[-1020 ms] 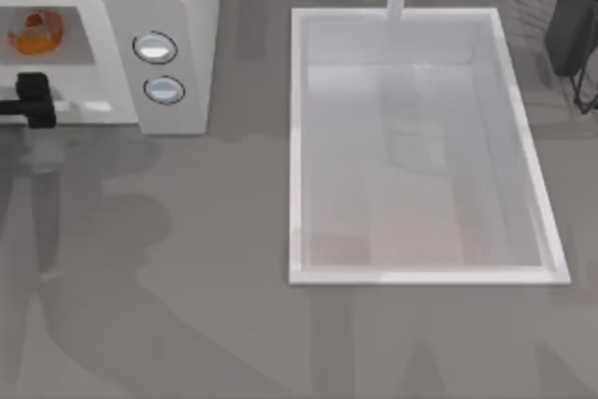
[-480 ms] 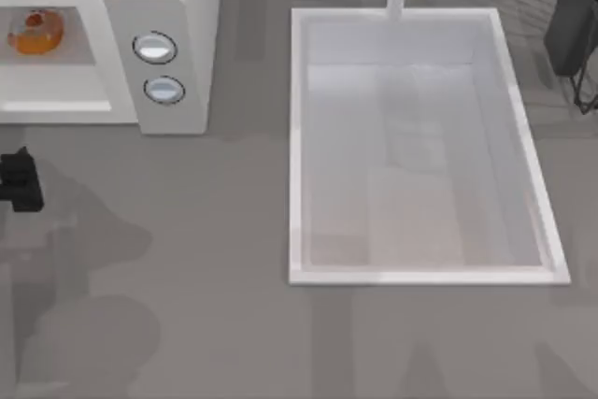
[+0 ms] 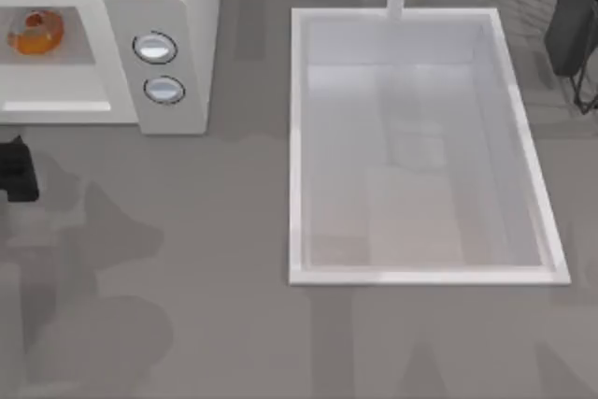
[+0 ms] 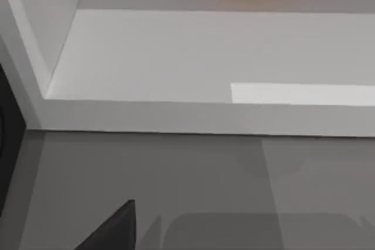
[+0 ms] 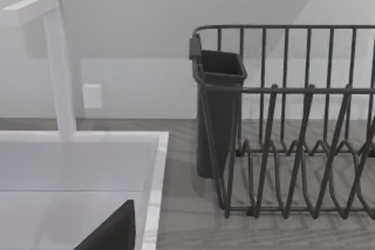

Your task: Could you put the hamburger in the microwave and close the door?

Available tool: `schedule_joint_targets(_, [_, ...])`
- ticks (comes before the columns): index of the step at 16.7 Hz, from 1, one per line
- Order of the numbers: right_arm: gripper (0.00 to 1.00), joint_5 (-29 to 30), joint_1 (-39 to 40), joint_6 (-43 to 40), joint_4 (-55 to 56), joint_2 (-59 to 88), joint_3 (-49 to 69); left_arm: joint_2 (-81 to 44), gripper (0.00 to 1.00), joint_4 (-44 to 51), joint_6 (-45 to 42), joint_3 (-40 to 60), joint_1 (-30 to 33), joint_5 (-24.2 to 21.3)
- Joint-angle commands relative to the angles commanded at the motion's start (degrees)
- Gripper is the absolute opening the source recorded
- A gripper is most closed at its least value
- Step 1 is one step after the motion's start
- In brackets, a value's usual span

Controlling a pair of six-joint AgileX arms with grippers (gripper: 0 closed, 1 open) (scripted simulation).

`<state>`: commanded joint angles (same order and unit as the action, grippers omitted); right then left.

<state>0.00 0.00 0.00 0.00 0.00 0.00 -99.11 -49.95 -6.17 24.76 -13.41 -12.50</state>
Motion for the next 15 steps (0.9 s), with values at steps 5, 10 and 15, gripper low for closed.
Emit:
schedule_joint_targets(5, [1.00,0.0,0.0,0.0,0.0,0.0,0.0,10.8,1.00,16.2,0.1,4.4,0.0,0.2])
schedule_joint_targets(10, [1.00,0.0,0.0,0.0,0.0,0.0,0.0,20.1,1.00,29.1,0.1,8.2,0.1,0.2])
schedule_joint_targets(15, [1.00,0.0,0.0,0.0,0.0,0.0,0.0,20.7,1.00,30.0,0.1,8.5,0.0,0.2])
